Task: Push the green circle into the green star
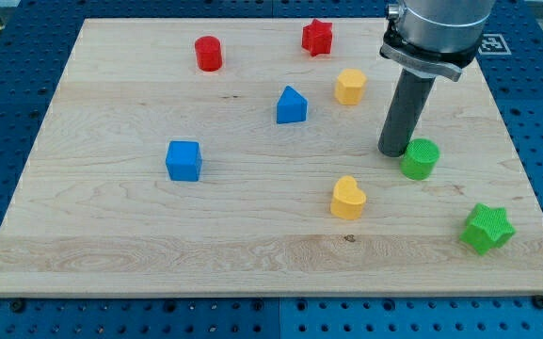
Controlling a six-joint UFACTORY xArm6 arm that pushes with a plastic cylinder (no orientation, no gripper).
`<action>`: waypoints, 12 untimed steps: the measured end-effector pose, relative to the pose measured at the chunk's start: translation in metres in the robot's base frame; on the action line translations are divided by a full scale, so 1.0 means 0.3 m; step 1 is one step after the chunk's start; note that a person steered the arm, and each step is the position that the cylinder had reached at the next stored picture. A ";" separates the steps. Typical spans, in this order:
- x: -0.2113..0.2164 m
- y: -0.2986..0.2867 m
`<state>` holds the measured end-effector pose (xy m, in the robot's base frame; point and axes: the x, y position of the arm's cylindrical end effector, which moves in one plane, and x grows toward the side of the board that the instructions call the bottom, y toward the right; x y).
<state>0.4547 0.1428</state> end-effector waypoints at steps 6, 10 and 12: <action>0.089 0.071; 0.064 0.142; 0.144 0.212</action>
<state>0.4978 0.2065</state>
